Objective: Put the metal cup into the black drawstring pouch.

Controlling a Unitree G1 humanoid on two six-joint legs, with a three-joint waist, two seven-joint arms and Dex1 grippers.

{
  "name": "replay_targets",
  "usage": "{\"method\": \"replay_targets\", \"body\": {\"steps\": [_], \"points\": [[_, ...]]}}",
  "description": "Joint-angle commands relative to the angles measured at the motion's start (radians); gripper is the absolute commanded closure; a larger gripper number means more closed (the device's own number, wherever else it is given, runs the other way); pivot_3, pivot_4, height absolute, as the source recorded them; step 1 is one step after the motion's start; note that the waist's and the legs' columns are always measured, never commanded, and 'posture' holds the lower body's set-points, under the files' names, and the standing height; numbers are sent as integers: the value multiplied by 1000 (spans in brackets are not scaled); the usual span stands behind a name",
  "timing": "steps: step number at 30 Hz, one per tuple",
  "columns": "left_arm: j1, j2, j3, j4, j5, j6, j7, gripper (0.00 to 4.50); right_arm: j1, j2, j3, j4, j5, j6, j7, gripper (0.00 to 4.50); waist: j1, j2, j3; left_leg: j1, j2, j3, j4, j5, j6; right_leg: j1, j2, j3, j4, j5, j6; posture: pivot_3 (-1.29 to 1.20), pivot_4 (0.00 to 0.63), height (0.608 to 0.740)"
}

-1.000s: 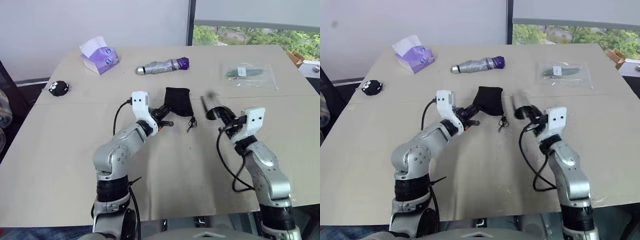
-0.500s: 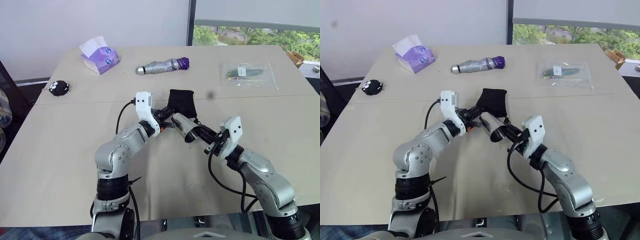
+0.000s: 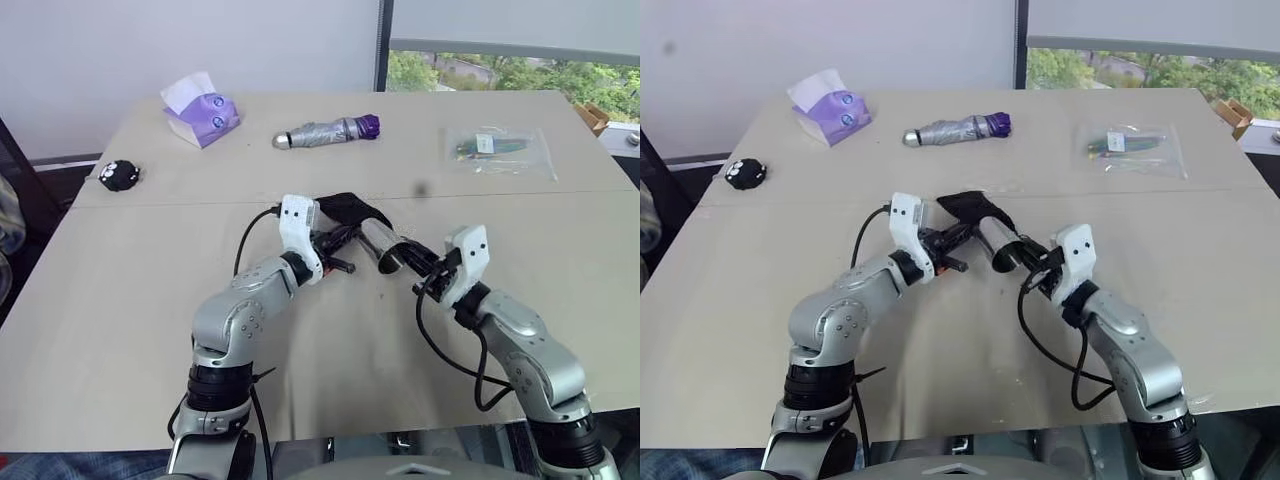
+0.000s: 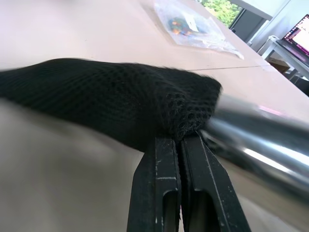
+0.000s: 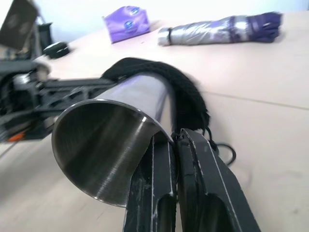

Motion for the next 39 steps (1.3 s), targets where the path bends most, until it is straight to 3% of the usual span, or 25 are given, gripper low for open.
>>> {"method": "replay_targets", "body": {"steps": [1,7,15,23,32,36,39], "points": [[-9,-10,-10,-46,-15,-20,-14,4500,-14,-9,2,-17,-25,-21,1,4345,0,0,0,0,0,0,0,0,0,0,0,0,0,0,0,0,150,740],[-18,-16,-5,-41,-16,-25,-18,4500,-29,-27,32,-10,-81,-47,18,4345,0,0,0,0,0,0,0,0,0,0,0,0,0,0,0,0,150,740],[-10,-17,-18,-50,-18,-22,-30,4500,-81,48,24,31,-91,-29,-28,4345,-1,0,0,0,0,0,0,0,0,0,0,0,0,0,0,0,150,740],[-8,-25,-17,-59,-34,-13,-37,4500,-254,133,85,281,-213,-58,-81,4345,-4,0,0,0,0,0,0,0,0,0,0,0,0,0,0,0,150,740],[-1,-36,-8,-75,-42,-4,-28,4500,-398,258,34,504,-240,-112,-141,4345,-4,0,0,-1,0,0,0,0,0,0,0,0,0,0,0,0,150,740],[4,-50,12,-79,-57,6,-15,4500,-397,293,13,471,-209,-84,-129,3064,-3,0,1,-1,1,0,0,0,0,0,-1,0,0,0,0,0,150,740],[-10,-76,66,-56,-85,11,19,4500,-370,267,36,403,-223,-81,-100,1392,-4,0,1,-1,1,0,0,0,0,0,-2,0,0,0,0,0,150,740]]}}
